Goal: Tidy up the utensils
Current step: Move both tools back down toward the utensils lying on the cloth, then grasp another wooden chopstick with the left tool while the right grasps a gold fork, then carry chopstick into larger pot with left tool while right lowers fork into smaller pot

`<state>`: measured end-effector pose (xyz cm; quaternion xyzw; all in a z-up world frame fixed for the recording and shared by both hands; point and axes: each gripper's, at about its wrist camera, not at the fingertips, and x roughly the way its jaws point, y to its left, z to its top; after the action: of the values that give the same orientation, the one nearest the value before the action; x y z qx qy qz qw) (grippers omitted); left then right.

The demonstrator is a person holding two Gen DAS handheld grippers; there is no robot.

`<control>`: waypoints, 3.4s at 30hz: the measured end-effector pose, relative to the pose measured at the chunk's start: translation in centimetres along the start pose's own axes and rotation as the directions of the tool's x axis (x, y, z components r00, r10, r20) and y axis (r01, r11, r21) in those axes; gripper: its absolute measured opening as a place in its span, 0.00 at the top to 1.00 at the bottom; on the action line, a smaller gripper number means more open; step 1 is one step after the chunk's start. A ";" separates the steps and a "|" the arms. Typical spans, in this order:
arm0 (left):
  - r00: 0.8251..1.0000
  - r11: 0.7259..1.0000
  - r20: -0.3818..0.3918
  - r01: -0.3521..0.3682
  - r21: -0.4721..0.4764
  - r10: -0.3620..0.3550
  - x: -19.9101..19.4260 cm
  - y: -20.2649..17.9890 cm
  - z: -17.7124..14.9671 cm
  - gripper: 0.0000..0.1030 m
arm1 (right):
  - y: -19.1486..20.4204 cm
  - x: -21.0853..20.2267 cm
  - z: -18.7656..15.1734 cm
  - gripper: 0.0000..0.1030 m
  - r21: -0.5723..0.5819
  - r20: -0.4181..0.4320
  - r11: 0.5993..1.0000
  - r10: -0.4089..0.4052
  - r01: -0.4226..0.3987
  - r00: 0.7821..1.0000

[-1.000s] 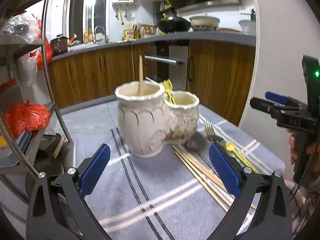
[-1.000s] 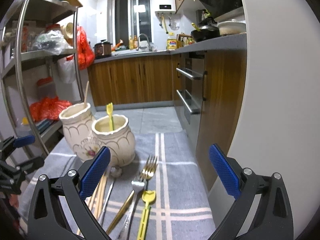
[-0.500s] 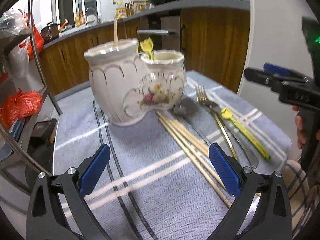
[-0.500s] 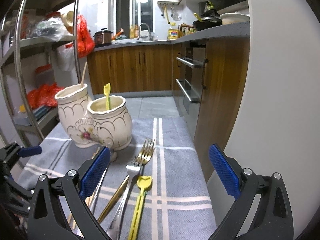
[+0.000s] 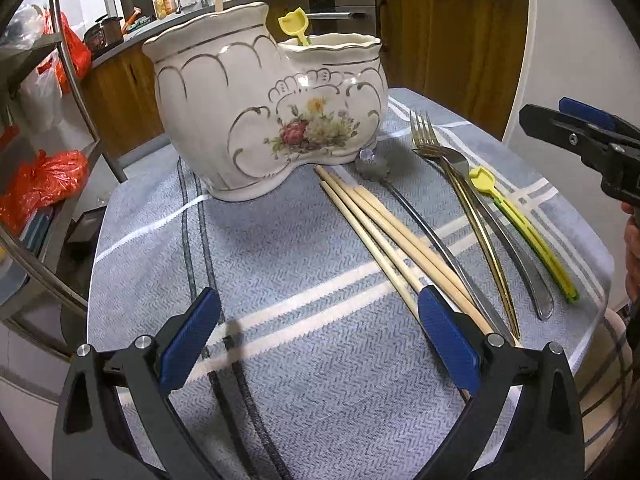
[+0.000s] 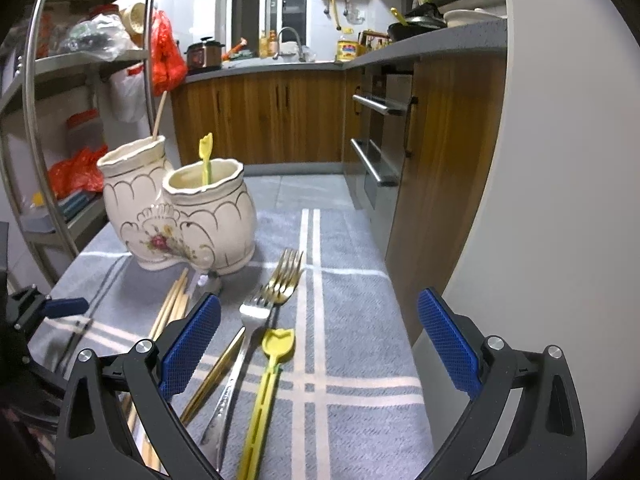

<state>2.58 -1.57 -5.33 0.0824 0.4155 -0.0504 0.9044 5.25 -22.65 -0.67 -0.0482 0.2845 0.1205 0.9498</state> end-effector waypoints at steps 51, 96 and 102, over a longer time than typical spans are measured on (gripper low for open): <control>0.974 0.974 -0.045 0.221 -0.053 -0.224 -0.9 4.5 0.3 0.97 | 3.3 2.5 0.6 0.77 0.001 -0.097 0.986 0.167 -0.168 0.981; 0.847 0.977 0.490 0.203 0.059 -0.206 -11.1 8.5 5.3 0.96 | 4.5 -5.2 9.1 0.77 -0.078 0.261 0.969 0.249 -0.236 0.933; 0.776 0.961 0.596 0.275 -0.023 -0.207 -10.2 11.8 9.9 0.96 | 4.8 -3.7 12.4 0.77 -0.071 0.284 0.972 0.237 -0.226 0.929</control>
<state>5.21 8.38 10.05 -0.0406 0.1243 -0.1661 0.9774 7.56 -16.77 11.59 -0.0139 0.1431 0.2427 0.9594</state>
